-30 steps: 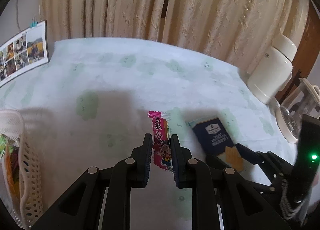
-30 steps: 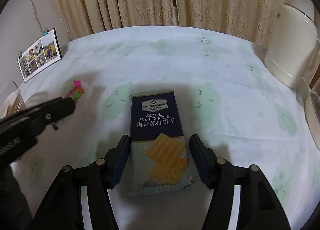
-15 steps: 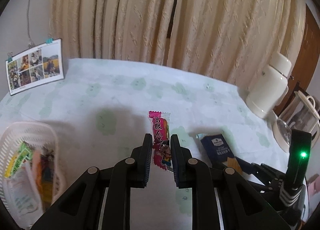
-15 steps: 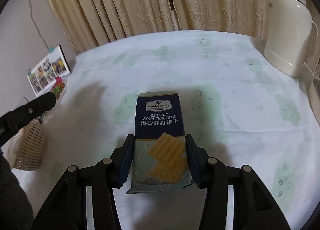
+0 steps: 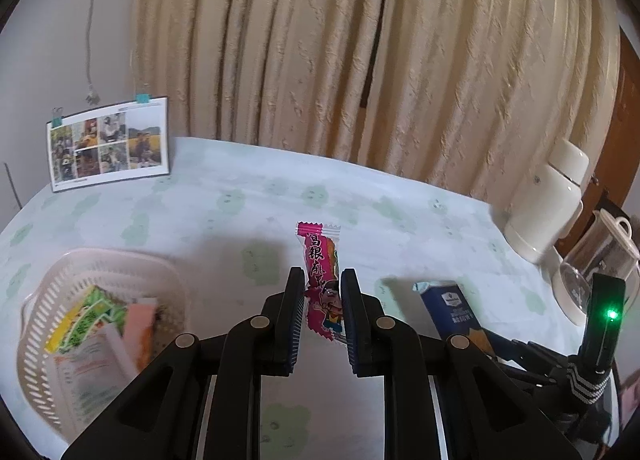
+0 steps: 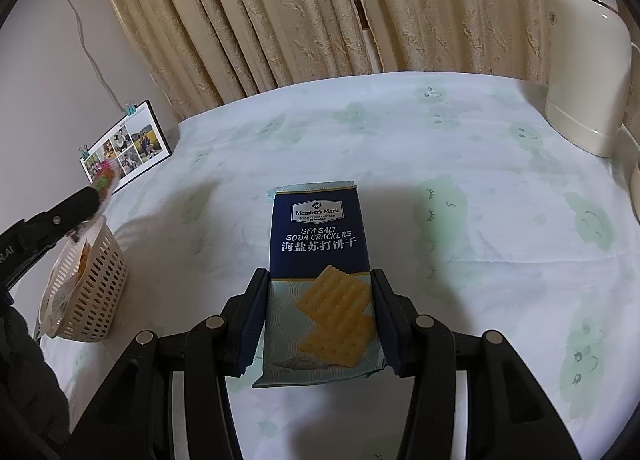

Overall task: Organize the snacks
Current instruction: 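Carry the pink candy stick into the basket and open the left gripper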

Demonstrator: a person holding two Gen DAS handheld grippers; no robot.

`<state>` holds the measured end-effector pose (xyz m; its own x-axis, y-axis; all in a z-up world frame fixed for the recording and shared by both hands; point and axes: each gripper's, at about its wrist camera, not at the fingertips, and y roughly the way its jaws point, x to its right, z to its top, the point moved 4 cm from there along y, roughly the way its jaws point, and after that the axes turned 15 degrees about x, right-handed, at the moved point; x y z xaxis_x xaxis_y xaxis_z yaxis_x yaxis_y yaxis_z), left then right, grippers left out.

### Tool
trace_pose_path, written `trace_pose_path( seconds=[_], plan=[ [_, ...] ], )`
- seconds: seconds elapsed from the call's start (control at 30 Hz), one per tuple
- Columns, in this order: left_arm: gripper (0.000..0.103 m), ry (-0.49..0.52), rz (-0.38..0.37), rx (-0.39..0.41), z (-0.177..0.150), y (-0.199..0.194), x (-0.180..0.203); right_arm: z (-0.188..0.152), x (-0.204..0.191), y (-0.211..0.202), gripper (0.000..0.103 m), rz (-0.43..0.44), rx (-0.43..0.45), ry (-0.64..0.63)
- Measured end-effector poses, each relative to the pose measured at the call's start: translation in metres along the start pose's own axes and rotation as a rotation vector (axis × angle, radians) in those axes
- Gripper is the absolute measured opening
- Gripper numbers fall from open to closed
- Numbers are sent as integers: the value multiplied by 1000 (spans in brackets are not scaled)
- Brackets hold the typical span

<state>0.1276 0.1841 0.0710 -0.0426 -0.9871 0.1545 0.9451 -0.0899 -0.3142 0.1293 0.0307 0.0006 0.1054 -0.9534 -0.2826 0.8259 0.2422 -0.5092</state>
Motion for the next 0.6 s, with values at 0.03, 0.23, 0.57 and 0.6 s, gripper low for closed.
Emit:
trace_pose_path(
  seconds=[0.03, 0.23, 0.57, 0.6],
  plan=[
    [19, -7, 6, 3, 1, -3, -5, 0, 0, 0, 47, 0, -1, -1],
    [19, -24, 66, 32, 5, -22, -41, -1, 1, 1, 47, -4, -4, 2],
    [19, -40, 161, 11, -3, -33, -97, -8, -2, 4, 47, -9, -16, -5],
    [19, -41, 166, 9, -3, -34, -100, -8, -2, 5, 47, -10, -19, -5]
  ],
)
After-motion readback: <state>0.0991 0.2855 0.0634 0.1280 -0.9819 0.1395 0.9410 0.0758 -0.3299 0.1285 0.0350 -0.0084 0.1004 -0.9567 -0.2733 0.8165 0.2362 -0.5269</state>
